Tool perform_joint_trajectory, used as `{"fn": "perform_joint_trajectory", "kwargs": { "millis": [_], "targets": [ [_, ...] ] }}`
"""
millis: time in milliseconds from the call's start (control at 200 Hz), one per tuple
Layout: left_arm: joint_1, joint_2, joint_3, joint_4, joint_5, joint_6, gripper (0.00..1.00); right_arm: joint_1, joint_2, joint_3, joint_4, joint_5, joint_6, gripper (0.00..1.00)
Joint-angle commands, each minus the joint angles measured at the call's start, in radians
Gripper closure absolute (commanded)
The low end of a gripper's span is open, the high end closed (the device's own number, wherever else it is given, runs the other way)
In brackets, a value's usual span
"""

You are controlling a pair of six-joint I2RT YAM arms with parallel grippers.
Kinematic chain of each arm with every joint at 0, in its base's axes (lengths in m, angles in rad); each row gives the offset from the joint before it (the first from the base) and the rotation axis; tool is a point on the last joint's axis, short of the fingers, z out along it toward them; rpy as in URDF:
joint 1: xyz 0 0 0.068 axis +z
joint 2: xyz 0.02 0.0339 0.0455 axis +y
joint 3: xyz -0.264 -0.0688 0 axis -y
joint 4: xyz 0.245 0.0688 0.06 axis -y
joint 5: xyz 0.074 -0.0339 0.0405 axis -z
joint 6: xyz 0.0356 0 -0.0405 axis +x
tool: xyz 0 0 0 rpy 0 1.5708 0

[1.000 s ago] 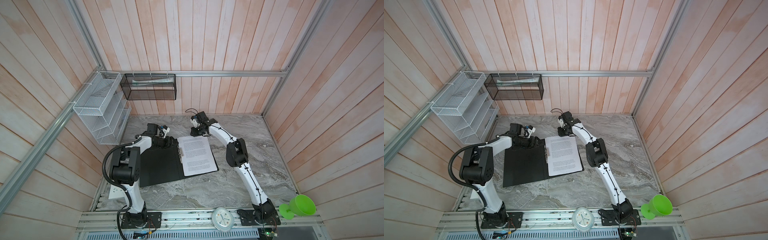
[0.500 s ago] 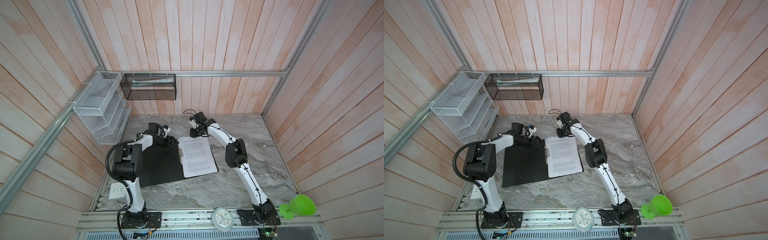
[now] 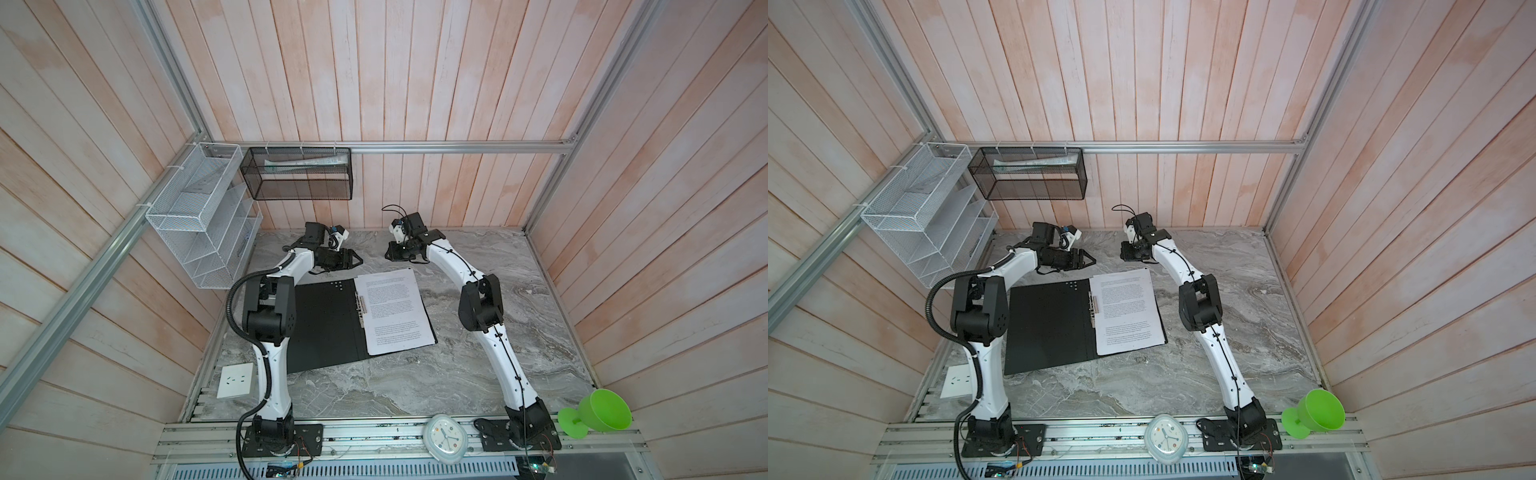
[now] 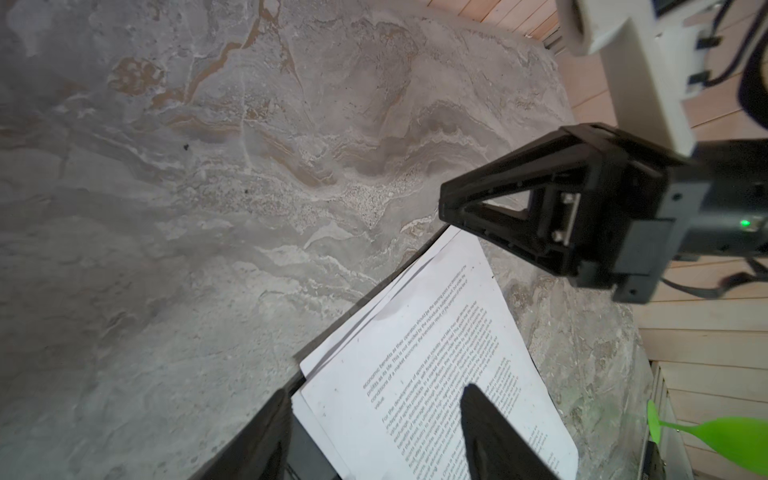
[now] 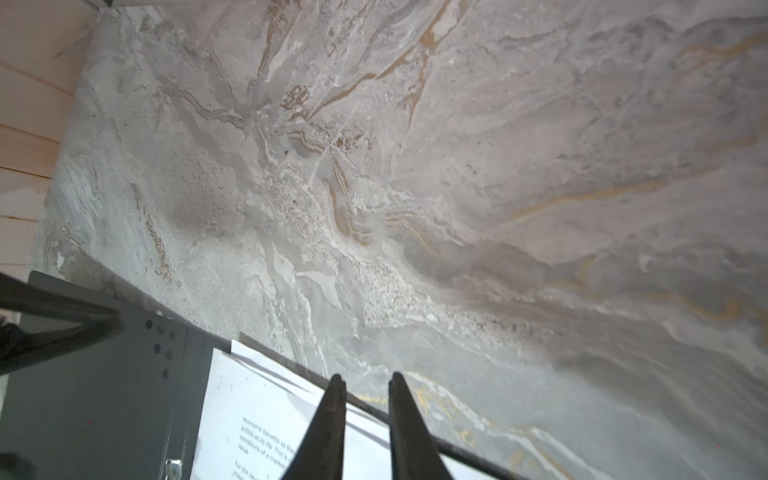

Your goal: Put the files into the folder

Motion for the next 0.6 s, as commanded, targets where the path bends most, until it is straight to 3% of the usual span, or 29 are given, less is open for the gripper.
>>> {"fn": "perform_joint_trajectory", "kwargs": {
  "millis": [0,160,350,595],
  "targets": [
    [-0.030,0.053,0.083,-0.049,-0.041,0.052,0.33,0.034,-0.179,-0.108,-0.094,0.067,0.012,0.79],
    [-0.073,0.136,0.205,-0.105,-0.079,0.086,0.33,0.103,-0.441,-0.437,-0.072,0.116,0.021,0.79],
    [-0.080,0.178,0.247,-0.084,-0.109,0.068,0.33,0.218,-0.710,-0.802,-0.029,0.086,0.106,0.79],
    [-0.089,0.269,0.371,-0.163,-0.129,0.093,0.33,0.423,-0.877,-1.104,0.049,0.095,0.258,0.79]
  ]
}}
